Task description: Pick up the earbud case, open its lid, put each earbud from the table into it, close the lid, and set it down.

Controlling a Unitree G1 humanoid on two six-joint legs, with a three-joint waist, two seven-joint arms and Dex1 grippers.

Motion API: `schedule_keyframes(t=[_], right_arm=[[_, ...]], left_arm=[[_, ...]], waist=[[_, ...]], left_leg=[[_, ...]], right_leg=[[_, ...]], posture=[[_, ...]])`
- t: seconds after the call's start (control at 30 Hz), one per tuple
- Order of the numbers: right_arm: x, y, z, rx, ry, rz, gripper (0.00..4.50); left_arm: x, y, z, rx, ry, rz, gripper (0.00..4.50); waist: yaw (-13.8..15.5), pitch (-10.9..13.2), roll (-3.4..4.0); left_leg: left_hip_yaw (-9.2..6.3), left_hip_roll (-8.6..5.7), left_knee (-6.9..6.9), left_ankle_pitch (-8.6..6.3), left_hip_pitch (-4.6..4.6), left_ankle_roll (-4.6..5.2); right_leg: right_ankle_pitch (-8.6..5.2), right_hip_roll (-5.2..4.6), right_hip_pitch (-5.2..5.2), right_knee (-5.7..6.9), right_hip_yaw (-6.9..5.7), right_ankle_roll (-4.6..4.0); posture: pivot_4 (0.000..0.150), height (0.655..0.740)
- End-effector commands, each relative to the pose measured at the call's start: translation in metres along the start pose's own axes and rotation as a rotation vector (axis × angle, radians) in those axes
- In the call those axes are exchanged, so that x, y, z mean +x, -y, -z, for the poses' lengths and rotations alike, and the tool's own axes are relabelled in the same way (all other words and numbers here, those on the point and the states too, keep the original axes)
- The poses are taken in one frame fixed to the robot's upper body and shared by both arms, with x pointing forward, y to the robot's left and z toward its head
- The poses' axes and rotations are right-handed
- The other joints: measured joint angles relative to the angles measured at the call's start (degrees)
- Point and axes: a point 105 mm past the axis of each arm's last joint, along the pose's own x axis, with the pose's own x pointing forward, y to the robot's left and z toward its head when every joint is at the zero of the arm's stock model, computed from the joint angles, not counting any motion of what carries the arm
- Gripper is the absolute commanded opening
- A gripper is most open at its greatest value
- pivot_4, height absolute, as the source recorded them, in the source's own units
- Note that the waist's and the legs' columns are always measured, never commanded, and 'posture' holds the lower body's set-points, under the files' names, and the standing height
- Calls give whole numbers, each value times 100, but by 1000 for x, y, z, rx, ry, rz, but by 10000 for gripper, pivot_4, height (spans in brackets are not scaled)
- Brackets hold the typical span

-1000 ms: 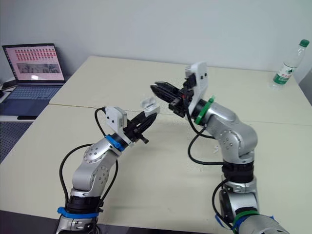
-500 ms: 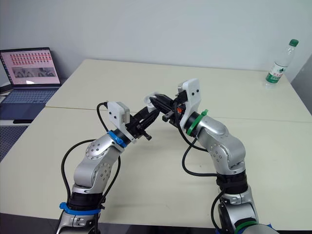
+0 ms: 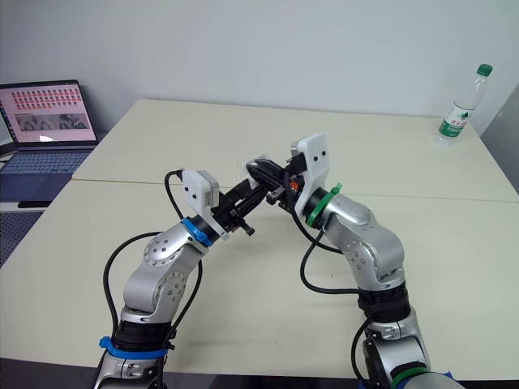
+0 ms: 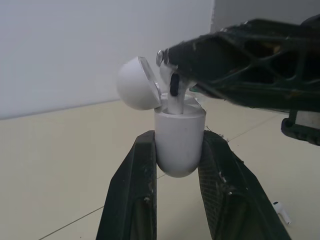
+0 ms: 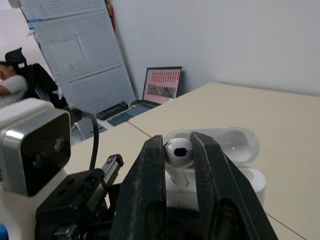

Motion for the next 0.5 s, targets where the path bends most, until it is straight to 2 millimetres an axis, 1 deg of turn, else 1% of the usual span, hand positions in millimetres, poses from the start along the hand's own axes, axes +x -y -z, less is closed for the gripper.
schedule_keyframes(t=[0.03, 0.2, 0.27, 0.3, 0.43, 0.5], right_arm=[[-2, -5, 2, -32, -15, -11, 3846], [-3, -4, 8, -46, -42, 3, 3846], [-3, -1, 9, -50, -48, 19, 11424], [-3, 0, 9, -52, -50, 24, 14374], [-3, 1, 7, -59, -44, 25, 28512], [-3, 2, 5, -65, -35, 20, 28512]], left_arm=[[0, 4, -19, 28, 69, 23, 7594], [0, 6, -19, 27, 69, 26, 7594], [0, 6, -20, 27, 69, 26, 7594], [0, 6, -20, 26, 70, 26, 7594], [-1, 6, -20, 25, 69, 25, 7594], [-1, 6, -19, 23, 67, 25, 7594]], waist=[[-1, 0, 0], [-2, 0, 0], [-2, 0, 0], [-2, 0, 0], [-2, 0, 0], [-2, 0, 0]], left_leg=[[0, 0, 0, 0, 0, 0], [0, 1, 0, 0, 0, 0], [0, 1, 0, 0, 0, 0], [-1, 0, 0, 0, 0, 0], [0, 1, 0, 0, -1, 0], [1, 0, 0, 0, 0, 0]], right_leg=[[0, 0, 0, 0, 0, 0], [0, 0, 0, 0, 0, 0], [0, 0, 0, 0, 0, 0], [0, 0, 1, 0, -1, 0], [0, 0, -1, 0, 0, 0], [0, 0, -1, 0, 1, 0]], posture=[[1500, 7400], [1500, 7400], [1500, 7400], [1500, 7400], [1500, 7400], [1500, 7400]])
